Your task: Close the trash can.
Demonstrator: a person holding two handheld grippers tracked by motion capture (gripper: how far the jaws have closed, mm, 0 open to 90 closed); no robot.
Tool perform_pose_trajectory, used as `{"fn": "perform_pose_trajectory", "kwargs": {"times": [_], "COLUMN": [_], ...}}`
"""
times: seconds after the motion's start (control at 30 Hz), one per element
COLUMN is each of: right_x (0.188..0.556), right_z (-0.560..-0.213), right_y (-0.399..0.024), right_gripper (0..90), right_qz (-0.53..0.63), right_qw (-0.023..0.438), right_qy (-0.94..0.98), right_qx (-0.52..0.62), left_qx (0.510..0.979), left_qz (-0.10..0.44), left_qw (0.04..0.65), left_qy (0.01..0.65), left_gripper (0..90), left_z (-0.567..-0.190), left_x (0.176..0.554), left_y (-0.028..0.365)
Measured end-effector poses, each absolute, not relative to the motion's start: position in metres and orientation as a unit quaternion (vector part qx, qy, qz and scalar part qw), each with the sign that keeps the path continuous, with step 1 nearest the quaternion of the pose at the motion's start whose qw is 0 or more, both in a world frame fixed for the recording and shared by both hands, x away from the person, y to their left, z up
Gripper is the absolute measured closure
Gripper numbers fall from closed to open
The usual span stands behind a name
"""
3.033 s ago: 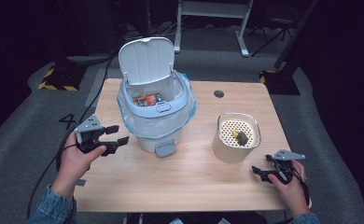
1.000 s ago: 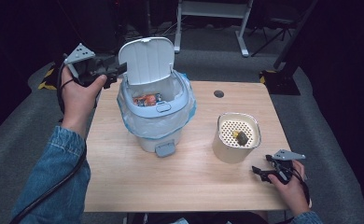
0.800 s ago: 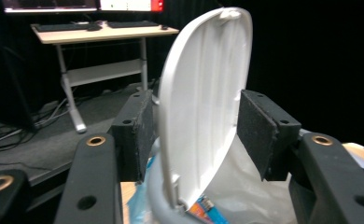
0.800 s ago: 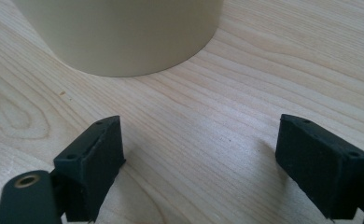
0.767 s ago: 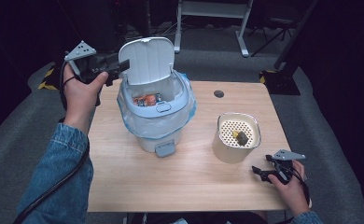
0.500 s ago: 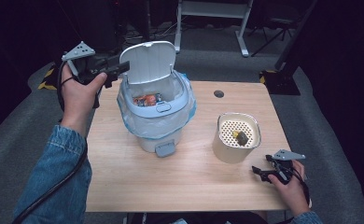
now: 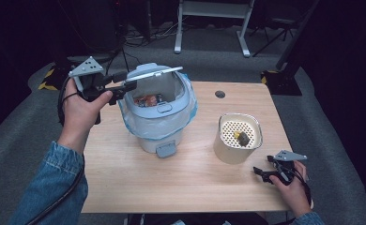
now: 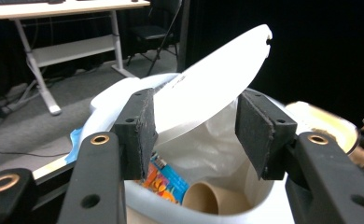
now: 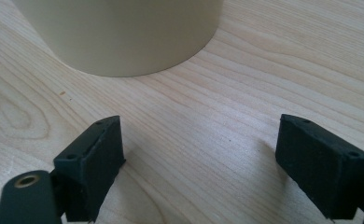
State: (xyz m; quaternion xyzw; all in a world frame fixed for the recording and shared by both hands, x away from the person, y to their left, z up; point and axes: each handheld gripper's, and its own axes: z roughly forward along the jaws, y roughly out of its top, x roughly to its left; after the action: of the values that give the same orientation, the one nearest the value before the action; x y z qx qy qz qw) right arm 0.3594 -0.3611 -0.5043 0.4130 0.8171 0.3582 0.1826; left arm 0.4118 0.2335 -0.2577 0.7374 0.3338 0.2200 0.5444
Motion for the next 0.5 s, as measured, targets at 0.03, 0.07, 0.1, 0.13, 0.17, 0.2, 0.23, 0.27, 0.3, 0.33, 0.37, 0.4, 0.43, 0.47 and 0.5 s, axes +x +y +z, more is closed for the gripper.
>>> {"fn": "perform_pose_trajectory", "kwargs": {"times": [0.03, 0.07, 0.1, 0.13, 0.17, 0.2, 0.23, 0.27, 0.3, 0.33, 0.37, 0.4, 0.43, 0.47, 0.5], "right_x": [0.359, 0.359, 0.359, 0.359, 0.359, 0.359, 0.359, 0.359, 0.359, 0.359, 0.359, 0.359, 0.359, 0.359, 0.359], "right_z": [-0.504, -0.504, -0.504, -0.504, -0.504, -0.504, -0.504, -0.504, -0.504, -0.504, -0.504, -0.504, -0.504, -0.504, -0.504], "right_y": [-0.361, -0.361, -0.361, -0.361, -0.361, -0.361, -0.361, -0.361, -0.361, -0.361, -0.361, -0.361, -0.361, -0.361, -0.361], "right_gripper": [15.3, 15.3, 15.3, 15.3, 15.3, 15.3, 15.3, 15.3, 15.3, 15.3, 15.3, 15.3, 15.3, 15.3, 15.3], "right_qz": [0.358, 0.358, 0.358, 0.358, 0.358, 0.358, 0.358, 0.358, 0.358, 0.358, 0.358, 0.358, 0.358, 0.358, 0.358], "right_qw": [0.183, 0.183, 0.183, 0.183, 0.183, 0.183, 0.183, 0.183, 0.182, 0.183, 0.182, 0.182, 0.182, 0.182, 0.182], "right_qy": [0.817, 0.817, 0.817, 0.817, 0.817, 0.817, 0.817, 0.817, 0.817, 0.817, 0.817, 0.817, 0.817, 0.817, 0.817], "right_qx": [0.413, 0.413, 0.413, 0.413, 0.413, 0.413, 0.413, 0.413, 0.413, 0.413, 0.414, 0.414, 0.414, 0.414, 0.413], "left_qx": [0.741, 0.744, 0.747, 0.751, 0.754, 0.754, 0.75, 0.747, 0.743, 0.743, 0.744, 0.747, 0.751, 0.754, 0.754], "left_qz": [0.226, 0.234, 0.241, 0.248, 0.256, 0.251, 0.238, 0.231, 0.211, 0.201, 0.194, 0.191, 0.187, 0.187, 0.192], "left_qw": [0.539, 0.532, 0.526, 0.518, 0.511, 0.51, 0.517, 0.526, 0.54, 0.544, 0.544, 0.542, 0.539, 0.536, 0.534], "left_qy": [0.332, 0.329, 0.328, 0.326, 0.325, 0.328, 0.337, 0.335, 0.335, 0.335, 0.335, 0.333, 0.332, 0.331, 0.331], "left_gripper": [48.2, 48.0, 47.9, 47.7, 47.7, 46.4, 43.8, 43.6, 46.5, 47.0, 47.1, 47.5, 47.9, 47.8, 47.5], "left_z": [-0.258, -0.259, -0.26, -0.26, -0.261, -0.26, -0.259, -0.258, -0.258, -0.258, -0.258, -0.259, -0.259, -0.26, -0.26], "left_x": [0.41, 0.408, 0.405, 0.403, 0.401, 0.399, 0.396, 0.394, 0.392, 0.392, 0.391, 0.391, 0.391, 0.392, 0.392], "left_y": [0.232, 0.231, 0.229, 0.228, 0.226, 0.226, 0.226, 0.228, 0.229, 0.23, 0.229, 0.229, 0.228, 0.226, 0.226]}}
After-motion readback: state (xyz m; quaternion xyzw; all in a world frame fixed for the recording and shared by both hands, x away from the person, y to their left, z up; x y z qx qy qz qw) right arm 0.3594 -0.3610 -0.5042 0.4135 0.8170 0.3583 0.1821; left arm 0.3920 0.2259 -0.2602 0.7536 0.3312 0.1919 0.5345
